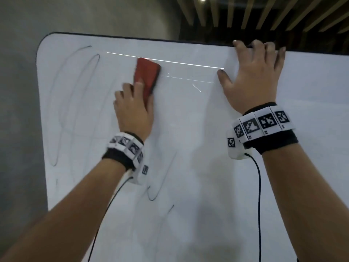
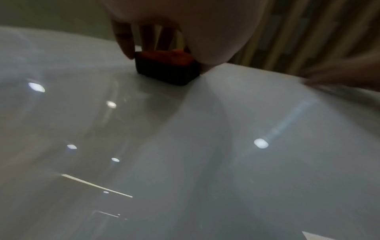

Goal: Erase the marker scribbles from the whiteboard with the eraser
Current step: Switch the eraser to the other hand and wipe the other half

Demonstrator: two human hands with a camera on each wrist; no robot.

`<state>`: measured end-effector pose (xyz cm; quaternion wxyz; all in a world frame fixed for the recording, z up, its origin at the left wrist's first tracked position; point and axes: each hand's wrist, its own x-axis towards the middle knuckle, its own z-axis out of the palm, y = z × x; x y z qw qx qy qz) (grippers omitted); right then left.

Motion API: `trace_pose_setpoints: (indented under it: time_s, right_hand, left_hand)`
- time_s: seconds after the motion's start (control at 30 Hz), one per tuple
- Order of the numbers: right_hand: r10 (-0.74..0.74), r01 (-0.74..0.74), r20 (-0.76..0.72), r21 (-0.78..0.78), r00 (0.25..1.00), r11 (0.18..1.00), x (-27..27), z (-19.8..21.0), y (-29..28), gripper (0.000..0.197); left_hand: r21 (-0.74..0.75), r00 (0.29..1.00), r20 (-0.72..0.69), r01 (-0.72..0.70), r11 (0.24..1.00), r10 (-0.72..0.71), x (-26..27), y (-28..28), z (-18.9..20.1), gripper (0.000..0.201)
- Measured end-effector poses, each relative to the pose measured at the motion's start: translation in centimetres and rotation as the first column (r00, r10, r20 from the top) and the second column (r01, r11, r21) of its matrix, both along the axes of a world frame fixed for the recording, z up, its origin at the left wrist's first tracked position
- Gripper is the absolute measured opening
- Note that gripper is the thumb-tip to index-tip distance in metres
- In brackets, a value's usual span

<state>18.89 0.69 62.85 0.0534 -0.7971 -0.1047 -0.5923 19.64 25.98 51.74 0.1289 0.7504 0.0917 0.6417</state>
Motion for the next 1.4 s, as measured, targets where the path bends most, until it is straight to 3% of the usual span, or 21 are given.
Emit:
trace_pose_setpoints:
  time_s: [0.13,0.23,0.3,0.4,0.47,0.53,0.6,0.7,0.77,0.8,0.87,1.0,1.1,1.17,1.23,1.3,1.4]
  right_hand:
    - [0.000,-0.001,0.004,0.042,1.000,0.999,0.0,-0.2,0.7,0.068]
    - [0.010,-0.011,0.022,0.045,1.000,0.999,0.1,-0.2,0.7,0.067]
    - [0.012,-0.013,0.027,0.030,1.000,0.999,0.2,-0.3,0.5,0.068]
    - [-0.007,0.007,0.016,0.017,1.000,1.000,0.0,-0.2,0.3,0.068]
    - [-0.018,0.018,-0.001,0.014,1.000,1.000,-0.2,-0.2,0.3,0.069]
    - [-0.016,0.016,-0.011,0.022,1.000,1.000,-0.6,-0.3,0.5,0.069]
    - [-0.017,0.017,-0.009,0.055,1.000,0.998,-0.9,-0.7,1.2,0.071]
    - [-0.035,0.036,-0.024,0.061,0.999,0.997,-1.3,-2.2,3.3,0.079]
    - [-0.031,0.031,-0.047,-0.001,0.998,1.000,-1.2,-2.7,4.8,0.083]
    - [-0.033,0.031,-0.056,-0.040,0.998,0.999,-1.1,-2.6,5.3,0.084]
    - [-0.044,0.039,-0.065,-0.082,0.997,0.996,-1.0,-1.9,6.2,0.082]
    - [-0.085,0.081,-0.114,-0.043,0.990,0.996,-1.3,-0.4,8.0,0.079]
    - [-0.111,0.109,-0.145,-0.023,0.983,0.994,-1.3,-0.4,8.8,0.078]
    - [-0.113,0.113,-0.141,-0.004,0.984,0.994,-1.1,-0.5,8.9,0.077]
    - [-0.105,0.105,-0.132,-0.003,0.986,0.994,-1.0,-0.6,9.5,0.077]
    - [-0.092,0.086,-0.125,-0.053,0.988,0.995,-0.8,-0.6,10.7,0.078]
    - [-0.061,0.047,-0.120,-0.114,0.991,0.992,-0.6,-0.6,13.2,0.083]
  left_hand:
    - [0.391,0.981,-0.035,0.189,0.901,-0.190,-1.3,-5.5,-8.5,0.039]
    - [0.575,0.982,-0.034,0.172,0.800,-0.187,-0.3,-2.9,-7.4,0.039]
    - [0.521,0.991,0.002,0.112,0.846,-0.132,0.4,0.1,-4.7,0.040]
    - [0.189,1.000,-0.002,-0.011,0.982,0.012,0.5,2.6,-1.4,0.043]
    - [0.042,0.998,-0.029,-0.054,0.998,0.056,0.3,1.9,-1.0,0.044]
    - [0.029,0.999,-0.029,-0.019,0.999,0.020,-0.1,-0.3,-2.7,0.044]
    - [0.195,0.995,-0.019,0.104,0.975,-0.102,-1.0,-2.8,-5.9,0.041]
    - [0.526,0.977,-0.030,0.194,0.828,-0.209,-1.3,-3.4,-9.7,0.038]
    - [0.632,0.980,-0.026,0.167,0.757,-0.196,-0.5,-1.1,-8.2,0.039]
    - [0.634,0.984,-0.014,0.145,0.759,-0.177,0.0,0.3,-6.7,0.040]
    - [0.534,0.992,0.046,0.072,0.843,-0.114,0.7,3.2,-2.7,0.042]
    - [0.129,0.997,0.044,-0.070,0.989,0.065,2.2,9.1,4.3,0.048]
    - [-0.192,0.994,-0.050,-0.105,0.976,0.097,2.7,12.3,6.7,0.053]
    - [-0.266,0.988,-0.106,-0.139,0.954,0.114,2.7,12.3,7.1,0.050]
    - [-0.180,0.986,-0.089,-0.155,0.971,0.141,2.2,10.8,6.7,0.047]
    - [0.078,0.993,0.018,-0.117,0.990,0.116,1.8,9.1,5.1,0.044]
    - [0.460,0.997,0.074,-0.047,0.887,0.014,1.5,9.4,3.4,0.042]
